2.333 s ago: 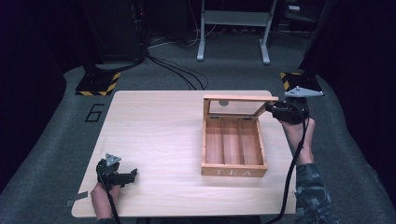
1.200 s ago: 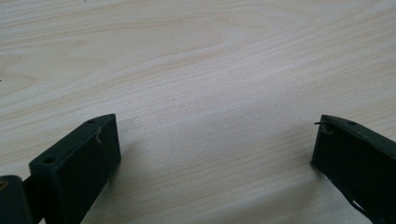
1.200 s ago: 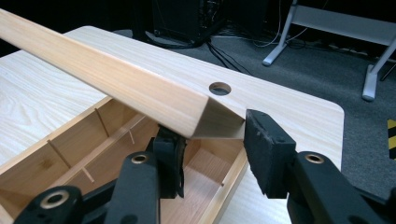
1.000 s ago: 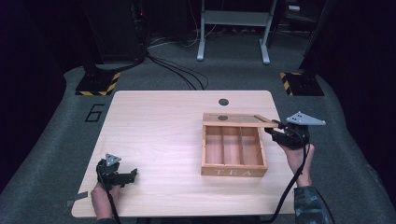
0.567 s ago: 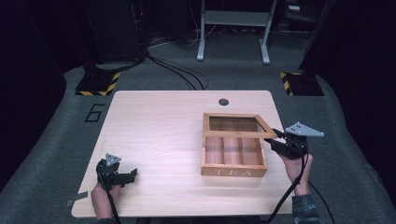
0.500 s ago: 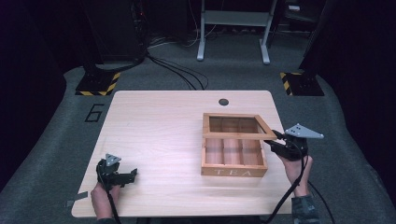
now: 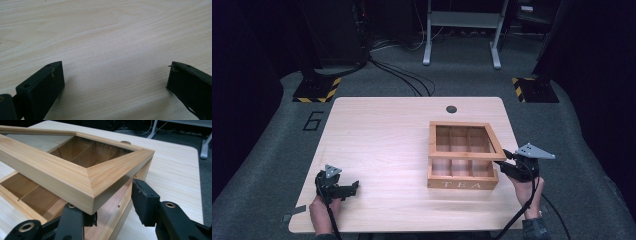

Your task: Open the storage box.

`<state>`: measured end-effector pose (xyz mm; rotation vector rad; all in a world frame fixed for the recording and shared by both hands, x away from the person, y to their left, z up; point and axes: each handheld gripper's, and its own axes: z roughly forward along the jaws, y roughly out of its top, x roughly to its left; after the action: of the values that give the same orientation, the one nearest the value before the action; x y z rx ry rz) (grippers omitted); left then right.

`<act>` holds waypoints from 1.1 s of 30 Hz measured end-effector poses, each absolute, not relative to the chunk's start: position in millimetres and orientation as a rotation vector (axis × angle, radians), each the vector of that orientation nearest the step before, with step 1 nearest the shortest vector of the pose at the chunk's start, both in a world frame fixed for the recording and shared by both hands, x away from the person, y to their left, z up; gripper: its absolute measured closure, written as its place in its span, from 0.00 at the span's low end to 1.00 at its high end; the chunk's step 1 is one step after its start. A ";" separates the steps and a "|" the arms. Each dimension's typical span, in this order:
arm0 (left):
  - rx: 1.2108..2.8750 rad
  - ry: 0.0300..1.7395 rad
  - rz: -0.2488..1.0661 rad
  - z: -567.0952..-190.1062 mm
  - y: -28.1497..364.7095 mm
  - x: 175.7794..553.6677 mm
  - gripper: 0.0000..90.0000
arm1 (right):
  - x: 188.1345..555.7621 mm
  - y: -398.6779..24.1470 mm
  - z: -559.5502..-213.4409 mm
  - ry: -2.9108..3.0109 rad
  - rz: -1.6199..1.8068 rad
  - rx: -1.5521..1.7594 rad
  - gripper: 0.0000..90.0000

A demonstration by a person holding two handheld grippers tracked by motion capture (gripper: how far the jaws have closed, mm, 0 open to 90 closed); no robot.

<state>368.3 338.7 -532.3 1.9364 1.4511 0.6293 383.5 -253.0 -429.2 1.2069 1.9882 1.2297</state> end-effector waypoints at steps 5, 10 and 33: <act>1.935 1.452 0.628 -532.3 338.6 368.2 0.01 | 380.0 -253.8 -440.0 2.006 1.236 1.228 0.63; 1.937 1.451 0.630 -532.3 338.8 368.3 0.01 | 376.4 -254.2 -450.9 2.020 1.240 1.256 0.63; 1.934 1.451 0.628 -532.4 338.7 368.3 0.01 | 350.7 -264.6 -473.3 2.103 1.282 1.347 0.48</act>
<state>368.3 338.7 -532.4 1.9345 1.4509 0.6282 350.7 -264.6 -473.3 1.3472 2.1035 1.2816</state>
